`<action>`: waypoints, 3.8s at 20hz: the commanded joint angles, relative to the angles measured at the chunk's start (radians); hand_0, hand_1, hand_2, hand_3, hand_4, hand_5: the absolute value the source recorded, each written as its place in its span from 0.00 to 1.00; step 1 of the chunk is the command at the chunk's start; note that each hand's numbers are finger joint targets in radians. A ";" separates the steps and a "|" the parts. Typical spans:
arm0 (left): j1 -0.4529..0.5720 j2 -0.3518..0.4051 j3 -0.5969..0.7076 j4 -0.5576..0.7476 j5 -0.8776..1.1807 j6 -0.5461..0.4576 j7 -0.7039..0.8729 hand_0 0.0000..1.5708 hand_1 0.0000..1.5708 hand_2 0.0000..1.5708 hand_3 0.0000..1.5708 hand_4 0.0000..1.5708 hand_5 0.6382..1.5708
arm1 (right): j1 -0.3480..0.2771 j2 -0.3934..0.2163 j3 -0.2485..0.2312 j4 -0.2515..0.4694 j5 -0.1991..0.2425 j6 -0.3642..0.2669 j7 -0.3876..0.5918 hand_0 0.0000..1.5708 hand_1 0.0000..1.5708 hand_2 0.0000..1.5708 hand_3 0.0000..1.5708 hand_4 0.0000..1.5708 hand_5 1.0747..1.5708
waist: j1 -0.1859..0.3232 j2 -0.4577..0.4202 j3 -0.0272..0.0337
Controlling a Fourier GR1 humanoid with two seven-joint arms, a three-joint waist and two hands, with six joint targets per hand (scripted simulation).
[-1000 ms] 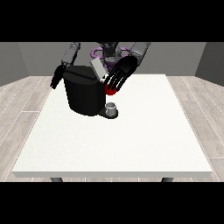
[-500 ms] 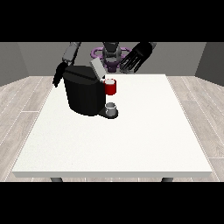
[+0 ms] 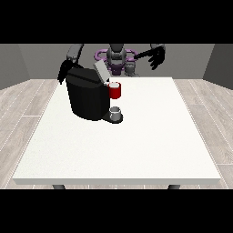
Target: Insert the coffee pod into the coffee machine and close the lid
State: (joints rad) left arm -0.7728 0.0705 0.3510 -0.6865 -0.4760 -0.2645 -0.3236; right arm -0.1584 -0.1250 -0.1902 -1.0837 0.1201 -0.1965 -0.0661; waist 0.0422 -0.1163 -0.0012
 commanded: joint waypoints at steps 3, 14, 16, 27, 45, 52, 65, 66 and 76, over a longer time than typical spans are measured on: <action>0.211 -0.048 0.027 -0.005 0.067 -0.027 -0.004 0.00 0.00 0.00 0.00 0.24 1.00 | 0.094 0.058 0.059 -0.071 -0.002 0.028 -0.024 0.00 0.00 0.00 0.00 0.00 1.00 | 0.019 -0.153 0.0011; 0.290 -0.036 0.025 -0.087 0.144 -0.080 0.046 0.00 0.00 0.00 0.00 0.27 1.00 | -0.074 -0.027 0.132 -0.233 -0.027 0.201 0.046 0.00 0.00 0.00 0.00 0.10 1.00 | 0.060 -0.173 0.0012; 0.315 -0.038 0.009 -0.118 0.162 -0.086 0.122 0.00 0.00 0.00 0.00 0.26 1.00 | -0.091 -0.013 0.140 -0.244 -0.021 0.184 0.107 0.00 0.00 0.00 0.00 0.16 1.00 | 0.091 -0.213 0.0013; 0.415 -0.070 -0.185 -0.393 0.293 -0.020 0.143 0.00 0.00 0.00 0.00 0.23 1.00 | -0.258 -0.082 -0.015 -0.099 -0.156 0.242 0.122 0.00 0.00 0.00 0.00 0.00 1.00 | 0.153 -0.025 0.0017; 0.505 0.006 -0.189 -0.677 0.399 -0.031 0.196 0.00 0.00 0.00 0.00 0.24 1.00 | -0.480 -0.025 0.040 0.028 -0.147 0.184 0.140 0.00 0.00 0.00 0.00 0.00 1.00 | 0.136 0.142 0.0013; 0.521 0.023 -0.195 -0.731 0.369 0.039 0.272 0.00 0.00 0.00 0.00 0.19 1.00 | -0.516 -0.037 0.063 0.051 -0.154 0.241 0.151 0.00 0.00 0.00 0.00 0.05 1.00 | 0.099 0.135 0.0013; 0.552 0.015 -0.214 -0.713 0.368 0.043 0.254 0.00 0.00 0.00 0.00 0.25 1.00 | -0.637 0.008 0.155 0.058 -0.069 0.211 0.172 0.00 0.00 0.00 0.00 0.03 1.00 | 0.117 0.151 0.0009; 0.568 -0.009 -0.261 -0.771 0.358 0.033 0.247 0.00 0.00 0.00 0.00 0.23 1.00 | -0.667 -0.028 0.112 0.100 -0.074 0.198 0.149 0.00 0.00 0.00 0.00 0.07 1.00 | 0.174 0.177 0.0013; 0.477 0.018 -0.249 -0.732 0.373 0.010 0.243 0.00 0.00 0.00 0.00 0.25 1.00 | -0.769 -0.036 0.162 0.035 0.002 0.159 0.211 0.00 0.00 0.00 0.00 0.07 1.00 | 0.233 0.239 0.0012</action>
State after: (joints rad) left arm -0.2591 0.0990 0.1189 -1.4117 -0.1029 -0.2523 -0.0945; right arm -0.8238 -0.2081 -0.0806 -1.0266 0.1041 -0.0519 0.2101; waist 0.2007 0.1028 0.0140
